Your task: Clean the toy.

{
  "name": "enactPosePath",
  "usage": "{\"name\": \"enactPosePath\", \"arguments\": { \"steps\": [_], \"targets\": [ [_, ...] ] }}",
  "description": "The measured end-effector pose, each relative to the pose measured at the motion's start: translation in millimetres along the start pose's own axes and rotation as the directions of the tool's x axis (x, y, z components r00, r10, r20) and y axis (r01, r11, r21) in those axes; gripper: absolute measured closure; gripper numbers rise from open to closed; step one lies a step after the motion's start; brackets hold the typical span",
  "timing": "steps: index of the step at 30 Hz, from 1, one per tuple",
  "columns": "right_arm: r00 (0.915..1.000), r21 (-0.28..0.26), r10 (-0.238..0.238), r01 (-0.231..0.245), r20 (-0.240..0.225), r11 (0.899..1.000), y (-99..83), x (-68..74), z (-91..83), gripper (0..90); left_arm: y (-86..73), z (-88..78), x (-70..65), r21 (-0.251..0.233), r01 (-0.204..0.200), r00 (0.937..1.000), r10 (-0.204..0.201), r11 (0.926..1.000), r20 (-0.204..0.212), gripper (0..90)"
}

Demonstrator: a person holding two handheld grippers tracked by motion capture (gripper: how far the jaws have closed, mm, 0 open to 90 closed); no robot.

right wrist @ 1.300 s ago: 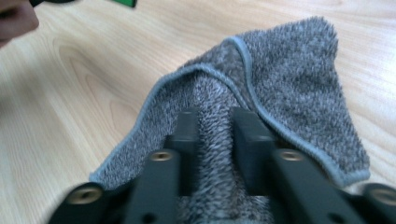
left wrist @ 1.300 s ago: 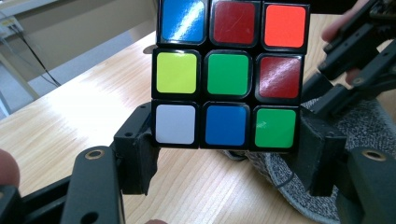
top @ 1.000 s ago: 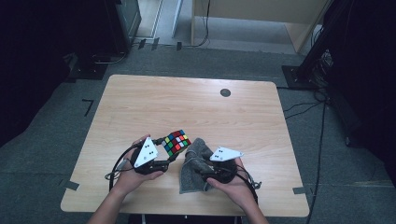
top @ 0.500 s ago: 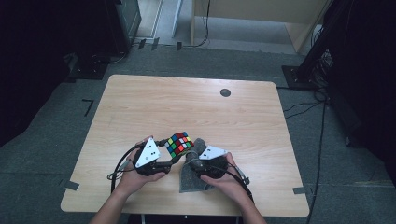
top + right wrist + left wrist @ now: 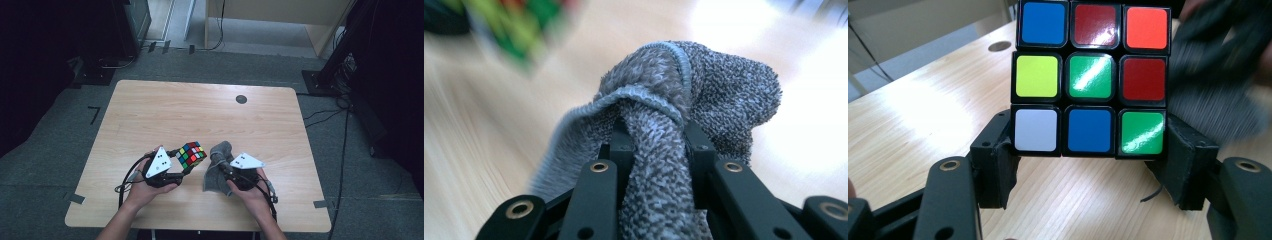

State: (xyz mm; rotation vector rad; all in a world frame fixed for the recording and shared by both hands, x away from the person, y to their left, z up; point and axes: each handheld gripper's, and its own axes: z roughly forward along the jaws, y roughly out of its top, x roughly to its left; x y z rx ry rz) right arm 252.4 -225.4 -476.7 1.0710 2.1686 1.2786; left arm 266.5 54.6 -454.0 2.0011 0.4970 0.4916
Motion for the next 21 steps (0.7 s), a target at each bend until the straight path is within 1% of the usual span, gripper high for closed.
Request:
{"name": "enactPosePath", "arguments": {
  "steps": [1,2,3,4,5,6,7,8,9,10,11,12,13,14,15,16,17,19,21],
  "targets": [
    [0.9999,-0.044,0.010,-0.011,-0.009,0.999,5.7,0.9,-7.6,74.0,0.2,1.1,-1.8,0.008,-0.013,0.9999,0.013,0.9999,0.003,34.5],
    [0.9995,-0.089,0.013,-0.015,-0.028,0.996,11.3,2.8,-14.9,73.7,0.6,2.1,-4.1,0.013,-0.029,0.9996,0.029,0.9995,0.007,34.5],
    [0.9975,-0.164,0.012,-0.023,-0.070,0.986,22.2,8.4,-27.9,73.4,1.2,3.1,-6.5,0.020,-0.047,0.9988,0.047,0.9987,0.010,34.5],
    [0.9950,-0.200,0.013,-0.033,-0.099,0.979,27.3,11.5,-33.3,73.2,1.7,4.2,-9.2,0.026,-0.063,0.9979,0.062,0.9977,0.015,34.6],
    [0.9911,-0.228,0.018,-0.048,-0.132,0.972,31.8,14.6,-37.8,73.0,2.2,5.3,-11.8,0.031,-0.077,0.9969,0.076,0.9966,0.020,34.6],
    [0.9911,-0.228,0.018,-0.048,-0.132,0.972,31.8,14.6,-37.8,73.0,2.7,6.2,-14.4,0.034,-0.093,0.9954,0.092,0.9951,0.028,34.6],
    [0.9869,-0.251,0.021,-0.061,-0.160,0.966,35.5,17.7,-40.8,72.9,3.2,7.1,-17.3,0.034,-0.104,0.9941,0.103,0.9940,0.034,34.6],
    [0.9837,-0.262,0.018,-0.065,-0.179,0.963,38.1,20.5,-42.3,72.8,3.8,7.7,-20.0,0.033,-0.117,0.9925,0.116,0.9926,0.040,34.6],
    [0.9826,-0.263,0.016,-0.066,-0.185,0.963,39.5,22.9,-42.1,72.7,4.3,7.9,-22.0,0.028,-0.127,0.9911,0.126,0.9915,0.043,34.6],
    [0.9860,-0.235,0.010,-0.049,-0.166,0.971,38.0,24.0,-37.3,72.6,5.3,7.6,-25.0,0.015,-0.137,0.9893,0.136,0.9905,0.053,34.7],
    [0.9871,-0.216,0.011,-0.046,-0.160,0.975,35.3,23.1,-33.4,72.5,6.4,6.5,-26.9,0.001,-0.144,0.9875,0.144,0.9896,0.065,34.7],
    [0.9871,-0.216,0.011,-0.046,-0.160,0.975,35.3,23.1,-33.4,72.5,7.8,5.3,-28.4,-0.008,-0.148,0.9863,0.148,0.9889,0.071,34.7],
    [0.9871,-0.215,0.025,-0.059,-0.158,0.975,31.5,21.1,-30.4,72.3,8.7,4.5,-29.1,-0.008,-0.156,0.9853,0.157,0.9877,0.068,34.7],
    [0.9844,-0.221,0.053,-0.090,-0.168,0.971,27.9,17.5,-28.8,72.4,9.0,3.3,-28.8,-0.018,-0.158,0.9844,0.159,0.9873,0.075,34.8],
    [0.9809,-0.205,0.098,-0.132,-0.168,0.970,24.3,11.5,-27.4,72.4,9.3,1.6,-28.2,-0.035,-0.149,0.9848,0.151,0.9882,0.086,34.8],
    [0.9817,-0.204,0.106,-0.137,-0.159,0.969,23.6,9.3,-27.4,72.4,10.0,0.0,-27.3,-0.052,-0.138,0.9855,0.142,0.9891,0.093,34.8],
    [0.9817,-0.204,0.106,-0.137,-0.159,0.969,23.6,9.3,-27.4,72.4,10.9,-1.1,-26.6,-0.061,-0.130,0.9859,0.135,0.9897,0.098,34.8],
    [0.9757,-0.217,0.126,-0.164,-0.179,0.962,23.4,7.4,-28.5,72.6,11.6,-1.7,-27.3,-0.068,-0.129,0.9864,0.135,0.9894,0.095,34.8],
    [0.9776,-0.211,0.123,-0.158,-0.171,0.965,24.1,8.6,-28.3,73.0,11.5,-2.7,-28.6,-0.073,-0.135,0.9862,0.142,0.9881,0.086,34.7]
  ]
}}
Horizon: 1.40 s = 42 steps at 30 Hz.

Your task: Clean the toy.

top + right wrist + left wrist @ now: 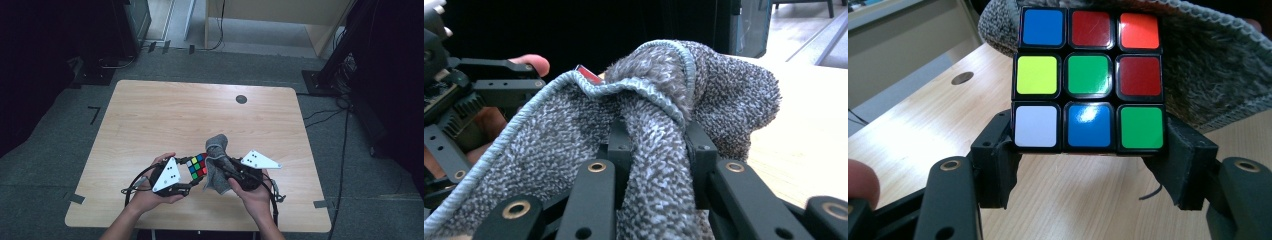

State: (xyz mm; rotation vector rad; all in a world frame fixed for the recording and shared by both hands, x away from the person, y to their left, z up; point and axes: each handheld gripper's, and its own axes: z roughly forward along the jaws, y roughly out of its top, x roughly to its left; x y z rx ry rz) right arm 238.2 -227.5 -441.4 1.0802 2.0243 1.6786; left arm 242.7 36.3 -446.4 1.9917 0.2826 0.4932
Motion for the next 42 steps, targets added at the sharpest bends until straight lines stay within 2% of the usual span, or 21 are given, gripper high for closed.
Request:
{"name": "enactPosePath", "arguments": {
  "steps": [2,5,9,15,24,26,27,28,29,30,31,32,33,34,35,36,37,38,40,41,42],
  "targets": [
    [0.9999,0.025,0.011,-0.011,0.001,1.000,-3.4,0.5,2.9,73.5,1.8,-2.1,-0.6,-0.022,0.004,1.0000,-0.004,0.9998,0.004,34.6],
    [0.9994,0.030,0.035,-0.035,-0.001,0.999,-6.1,-0.4,4.2,73.8,3.3,-2.2,-1.6,-0.023,-0.002,1.0000,0.002,0.9997,0.004,34.6],
    [0.9978,0.043,0.066,-0.066,-0.009,0.997,-6.2,-2.0,4.4,74.7,2.1,-0.6,-2.3,-0.031,0.013,0.9999,-0.012,0.9994,0.007,34.5],
    [0.9898,0.071,0.138,-0.136,-0.035,0.988,-11.4,-6.3,8.0,75.7,1.4,0.4,-2.5,-0.037,0.022,0.9996,-0.022,0.9991,0.016,34.1],
    [0.9897,0.093,0.136,-0.132,-0.043,0.987,-11.7,-5.4,8.3,75.8,1.5,0.8,-2.1,-0.046,0.039,0.9988,-0.037,0.9982,0.032,33.9],
    [0.9906,0.085,0.129,-0.125,-0.045,0.988,-10.2,-5.1,6.9,75.6,2.0,0.6,-3.8,-0.051,0.023,0.9996,-0.022,0.9984,0.018,34.2],
    [0.9916,0.075,0.121,-0.118,-0.045,0.990,-8.5,-4.9,5.1,75.5,3.0,0.8,-5.6,-0.044,0.000,1.0000,-0.001,0.9990,-0.005,34.6],
    [0.9933,0.041,0.107,-0.105,-0.043,0.994,-5.5,-3.9,1.8,75.6,4.0,1.2,-7.5,-0.041,-0.017,0.9996,0.016,0.9990,-0.025,34.8],
    [0.9968,-0.010,0.077,-0.078,-0.018,0.997,-1.3,-0.5,-3.4,75.9,5.1,1.4,-8.8,-0.043,-0.020,0.9994,0.018,0.9989,-0.029,34.8],
    [0.9992,-0.047,0.029,-0.027,0.027,0.998,4.2,5.3,-9.2,76.0,6.0,2.1,-9.7,-0.040,-0.022,0.9992,0.020,0.9990,-0.034,34.8],
    [0.9976,-0.071,-0.033,0.037,0.061,0.997,10.0,12.9,-13.6,76.1,6.8,4.1,-11.5,-0.029,-0.025,0.9987,0.024,0.9993,-0.045,34.8],
    [0.9919,-0.080,-0.102,0.108,0.076,0.991,15.1,22.3,-16.2,76.1,7.3,6.6,-13.6,-0.003,-0.038,0.9977,0.038,0.9993,-0.057,34.9],
    [0.9832,-0.078,-0.168,0.173,0.072,0.982,18.6,33.1,-16.4,75.9,7.6,9.3,-15.9,0.025,-0.058,0.9959,0.059,0.9980,-0.068,34.9],
    [0.9559,-0.039,-0.289,0.291,0.050,0.956,19.6,55.5,-9.9,75.7,7.8,11.9,-18.3,0.045,-0.068,0.9946,0.072,0.9966,-0.075,34.9],
    [0.9559,-0.039,-0.289,0.291,0.050,0.956,19.6,55.5,-9.9,75.7,8.3,13.6,-20.2,0.055,-0.070,0.9944,0.074,0.9961,-0.076,34.9],
    [0.9387,-0.006,-0.342,0.343,0.045,0.939,17.2,64.2,-4.4,75.6,9.2,14.1,-21.5,0.055,-0.069,0.9946,0.072,0.9961,-0.074,34.9],
    [0.9108,0.043,-0.409,0.408,0.053,0.912,10.0,72.3,4.7,75.4,10.5,13.5,-22.2,0.049,-0.064,0.9951,0.067,0.9968,-0.073,34.9],
    [0.9108,0.043,-0.409,0.408,0.053,0.912,10.0,72.3,4.7,75.4,11.5,12.3,-21.7,0.047,-0.061,0.9953,0.064,0.9970,-0.072,34.9],
    [0.9290,0.002,-0.355,0.356,0.106,0.934,8.0,58.6,1.3,75.5,11.4,9.0,-18.5,0.041,-0.057,0.9957,0.060,0.9975,-0.071,35.0],
    [0.9313,-0.004,-0.334,0.338,0.146,0.941,8.0,51.9,-1.0,75.5,10.1,5.9,-14.3,0.029,-0.042,0.9960,0.044,0.9987,-0.077,35.0],
    [0.9313,-0.004,-0.334,0.338,0.146,0.941,8.0,51.9,-1.0,75.5,10.1,5.9,-14.3,0.029,-0.042,0.9960,0.044,0.9987,-0.077,35.0]
  ]
}}
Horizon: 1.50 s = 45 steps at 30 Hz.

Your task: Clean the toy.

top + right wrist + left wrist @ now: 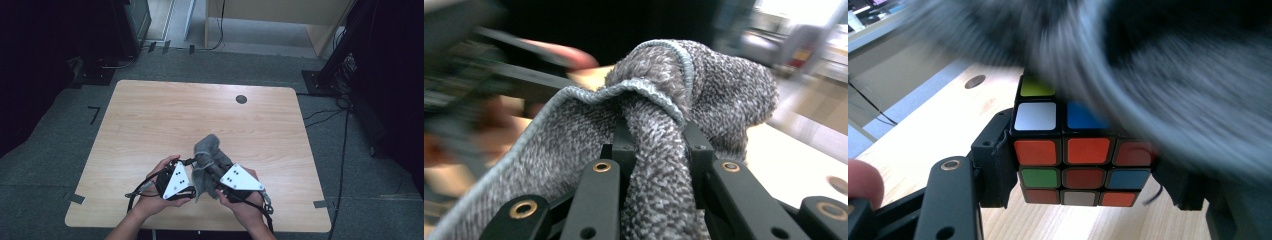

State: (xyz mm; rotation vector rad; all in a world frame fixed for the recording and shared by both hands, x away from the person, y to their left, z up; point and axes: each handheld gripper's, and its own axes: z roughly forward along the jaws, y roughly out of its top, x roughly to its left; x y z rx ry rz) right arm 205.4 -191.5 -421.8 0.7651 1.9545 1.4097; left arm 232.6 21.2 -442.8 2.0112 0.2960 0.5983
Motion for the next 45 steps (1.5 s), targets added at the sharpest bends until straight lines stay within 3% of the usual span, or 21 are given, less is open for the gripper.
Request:
{"name": "enactPosePath", "arguments": {
  "steps": [2,4,9,11,12,15,17,19,22,24,25,26,27,28,30,32,35,38,40,42,45],
  "targets": [
    [0.9971,0.015,0.052,-0.053,0.056,0.998,-5.4,-11.9,-2.5,75.4,-0.9,-2.1,4.5,-0.010,0.016,0.9999,-0.017,0.9998,-0.001,35.0],
    [0.9941,0.007,0.102,-0.103,0.035,0.995,-8.5,-16.5,-3.2,75.3,-0.8,-2.4,5.8,-0.010,0.022,0.9998,-0.022,0.9997,0.000,35.0],
    [0.9961,-0.045,-0.003,-0.001,-0.088,0.999,1.3,8.6,-1.2,74.6,-0.6,3.4,-3.3,0.015,-0.018,0.9997,0.018,0.9997,0.017,34.9],
    [0.9952,-0.023,-0.061,0.059,-0.077,0.998,3.6,15.1,0.5,74.5,1.2,2.1,-3.4,0.004,-0.019,0.9995,0.019,0.9998,0.026,35.0],
    [0.9975,-0.019,-0.059,0.059,-0.040,0.998,2.4,9.2,0.0,74.6,1.6,1.2,-2.6,0.001,-0.014,0.9995,0.014,0.9999,0.030,35.0],
    [1.0000,-0.008,0.005,-0.005,-0.003,1.000,0.0,-3.3,-1.4,74.6,-0.2,-1.3,1.1,-0.004,-0.001,0.9998,0.001,1.0000,0.021,35.0],
    [0.9997,-0.005,0.008,-0.008,-0.023,1.000,-1.0,-2.5,-0.5,74.3,-0.7,-1.0,1.5,0.002,-0.005,0.9999,0.005,1.0000,0.015,34.9],
    [0.9919,-0.009,-0.087,0.087,-0.093,0.996,1.3,21.4,5.5,73.4,-0.7,0.6,-0.2,0.009,-0.012,0.9998,0.012,0.9999,0.019,35.0],
    [0.9895,-0.002,-0.113,0.114,-0.090,0.994,2.3,25.7,6.2,73.5,-1.0,0.3,0.1,0.000,-0.004,0.9995,0.004,1.0000,0.032,34.9],
    [0.9955,-0.015,-0.058,0.057,-0.075,0.998,1.1,12.9,3.5,74.0,-1.3,-1.0,2.3,-0.016,0.013,0.9992,-0.012,0.9998,0.038,35.0],
    [0.9986,-0.015,-0.031,0.030,-0.043,0.999,0.1,4.5,1.6,74.0,-1.9,-1.8,3.3,-0.022,0.019,0.9991,-0.018,0.9996,0.038,34.9],
    [0.9988,0.001,0.047,-0.047,0.014,0.999,-1.6,-12.0,-2.6,74.0,-2.4,-2.9,4.8,-0.029,0.025,0.9989,-0.024,0.9993,0.040,34.9],
    [0.9988,0.001,0.047,-0.047,0.014,0.999,-1.6,-12.0,-2.6,74.0,-2.7,-4.4,6.4,-0.042,0.037,0.9983,-0.036,0.9984,0.045,34.9],
    [0.9914,-0.008,0.127,-0.127,0.028,0.992,-4.1,-24.4,-6.5,74.0,-2.7,-6.1,8.2,-0.057,0.049,0.9975,-0.046,0.9972,0.054,34.9],
    [0.9870,-0.015,0.160,-0.160,0.010,0.987,-5.2,-27.6,-7.4,73.9,-2.3,-9.5,10.9,-0.090,0.072,0.9948,-0.065,0.9933,0.079,34.9],
    [0.9845,-0.008,0.170,-0.170,-0.043,0.985,-8.2,-25.3,-2.4,73.8,-1.4,-12.7,12.7,-0.130,0.100,0.9904,-0.086,0.9864,0.107,34.9],
    [0.9806,-0.008,0.191,-0.192,-0.043,0.981,-13.2,-22.8,1.4,73.8,-1.3,-17.7,16.7,-0.158,0.117,0.9881,-0.099,0.9805,0.118,34.9],
    [0.9802,0.070,0.192,-0.189,-0.048,0.979,-19.8,-25.3,7.8,73.5,-2.1,-23.1,23.7,-0.196,0.165,0.9801,-0.138,0.9668,0.142,34.9],
    [0.9764,0.071,0.209,-0.205,-0.056,0.976,-19.8,-26.5,7.1,73.5,-2.4,-23.5,23.9,-0.185,0.142,0.9849,-0.120,0.9725,0.125,34.9],
    [0.9701,0.024,0.229,-0.228,-0.079,0.973,-13.2,-27.9,1.9,73.5,-3.6,-20.7,21.1,-0.155,0.110,0.9895,-0.094,0.9817,0.110,34.9],
    [0.9700,-0.047,0.218,-0.224,-0.107,0.973,-1.5,-24.5,-5.8,73.6,-3.4,-19.2,20.3,-0.167,0.135,0.9846,-0.113,0.9766,0.133,34.9]
  ]
}}
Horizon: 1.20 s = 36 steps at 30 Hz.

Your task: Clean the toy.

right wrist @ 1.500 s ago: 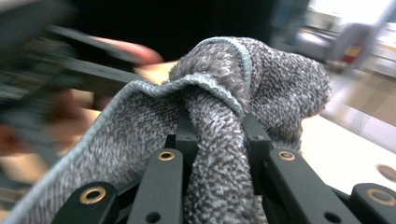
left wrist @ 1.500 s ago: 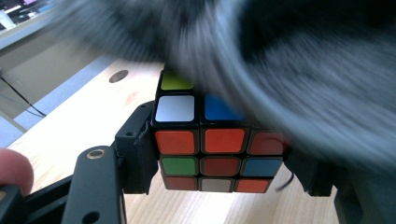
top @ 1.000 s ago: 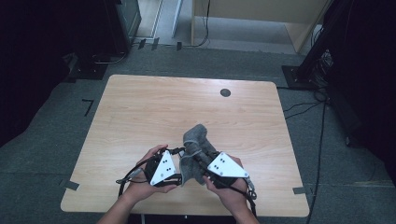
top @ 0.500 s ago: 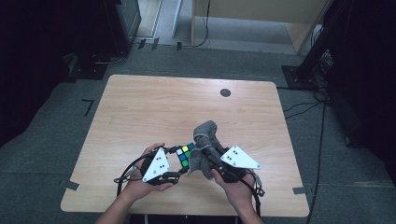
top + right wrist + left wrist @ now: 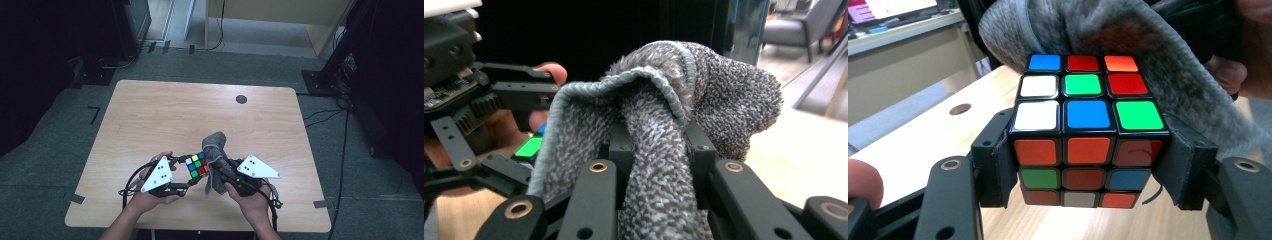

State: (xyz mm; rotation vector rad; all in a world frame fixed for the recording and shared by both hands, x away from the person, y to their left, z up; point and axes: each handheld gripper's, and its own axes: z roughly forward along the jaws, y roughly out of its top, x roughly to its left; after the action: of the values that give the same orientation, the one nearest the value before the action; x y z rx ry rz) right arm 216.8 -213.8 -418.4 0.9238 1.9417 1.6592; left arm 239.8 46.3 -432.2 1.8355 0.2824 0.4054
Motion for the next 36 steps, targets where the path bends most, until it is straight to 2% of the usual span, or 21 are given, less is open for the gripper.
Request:
{"name": "enactPosePath", "arguments": {
  "steps": [1,2,5,8,10,11,13,15,17,18,21,23,25,26,27,29,31,33,34,36],
  "targets": [
    [0.9998,-0.006,-0.013,0.013,0.014,1.000,0.2,1.6,-0.3,73.6,0.8,-0.7,0.5,-0.010,0.008,1.0000,-0.008,0.9999,0.005,34.9],
    [0.9999,-0.009,-0.004,0.004,0.012,1.000,-1.5,0.8,0.2,73.6,1.7,-1.9,0.9,-0.017,0.012,0.9999,-0.012,0.9998,0.008,34.9],
    [0.9987,0.054,0.051,-0.051,0.002,0.997,-14.4,-6.8,7.6,73.6,3.1,-5.2,1.9,-0.037,0.020,0.9997,-0.019,0.9991,0.013,34.9],
    [0.9981,0.083,0.061,-0.062,0.004,0.995,-18.6,-9.5,10.2,73.5,2.0,-4.1,2.0,-0.027,0.009,0.9999,-0.009,0.9996,0.006,34.9],
    [0.9981,0.037,0.059,-0.058,-0.018,0.998,-10.8,-7.7,4.4,73.4,0.5,-1.3,1.0,-0.006,-0.002,1.0000,0.002,1.0000,-0.001,34.9],
    [0.9986,0.011,0.048,-0.048,-0.024,0.999,-6.4,-5.8,1.6,73.5,0.0,-0.9,0.9,-0.008,0.002,1.0000,-0.002,1.0000,0.005,34.9],
    [0.9993,-0.007,0.029,-0.029,-0.022,1.000,-3.6,-2.6,-0.4,73.5,0.8,-2.3,2.5,-0.026,0.025,0.9995,-0.024,0.9994,0.019,34.9],
    [0.9988,0.001,0.040,-0.040,-0.027,0.999,-6.5,-4.7,1.4,73.5,1.5,-4.5,3.9,-0.036,0.034,0.9992,-0.033,0.9988,0.021,34.9],
    [0.9974,0.068,0.067,-0.065,-0.027,0.996,-14.0,-9.6,7.5,73.3,1.5,-6.0,5.4,-0.041,0.041,0.9990,-0.040,0.9983,0.020,34.9],
    [0.9969,0.078,0.074,-0.071,-0.027,0.994,-16.3,-11.1,8.4,73.3,1.2,-5.9,5.7,-0.036,0.037,0.9991,-0.036,0.9987,0.021,34.9],
    [0.9960,0.038,0.079,-0.078,-0.040,0.996,-10.7,-8.1,4.7,73.3,-0.5,-2.5,3.4,-0.005,0.010,0.9996,-0.010,0.9999,0.025,34.9],
    [0.9976,0.010,0.061,-0.061,-0.033,0.998,-5.9,-4.8,1.7,73.3,0.1,-2.3,3.6,-0.014,0.023,0.9991,-0.023,0.9996,0.034,34.9],
    [0.9962,-0.001,0.078,-0.078,-0.038,0.997,-8.1,-6.0,1.9,73.3,1.2,-2.9,3.7,-0.015,0.020,0.9992,-0.019,0.9997,0.034,34.9],
    [0.9954,0.017,0.088,-0.088,-0.037,0.996,-11.2,-7.6,3.8,73.2,1.6,-4.1,4.0,-0.026,0.026,0.9989,-0.025,0.9993,0.040,34.9],
    [0.9959,0.076,0.088,-0.086,-0.019,0.993,-18.0,-10.3,9.5,73.1,2.0,-4.8,4.5,-0.034,0.036,0.9983,-0.035,0.9988,0.046,34.9],
    [0.9956,0.081,0.092,-0.091,-0.018,0.993,-19.5,-11.1,10.4,73.1,2.0,-5.0,5.4,-0.038,0.046,0.9976,-0.044,0.9982,0.053,34.9],
    [0.9957,0.065,0.091,-0.090,-0.019,0.994,-15.4,-10.5,7.6,72.8,0.6,-2.8,4.4,-0.022,0.038,0.9974,-0.037,0.9990,0.062,34.9],
    [0.9966,0.014,0.079,-0.078,-0.026,0.997,-7.8,-6.7,2.3,72.7,-0.7,0.2,2.3,-0.009,0.031,0.9973,-0.030,0.9995,0.068,34.9],
    [0.9980,-0.002,0.061,-0.061,-0.017,0.998,-5.4,-4.8,0.8,72.7,-0.4,0.3,1.9,-0.017,0.037,0.9969,-0.036,0.9992,0.071,34.9],
    [0.9983,-0.016,0.058,-0.058,0.000,0.998,-7.0,-3.2,0.7,72.5,1.9,-1.6,2.4,-0.032,0.046,0.9963,-0.043,0.9984,0.075,34.9]
  ]
}}
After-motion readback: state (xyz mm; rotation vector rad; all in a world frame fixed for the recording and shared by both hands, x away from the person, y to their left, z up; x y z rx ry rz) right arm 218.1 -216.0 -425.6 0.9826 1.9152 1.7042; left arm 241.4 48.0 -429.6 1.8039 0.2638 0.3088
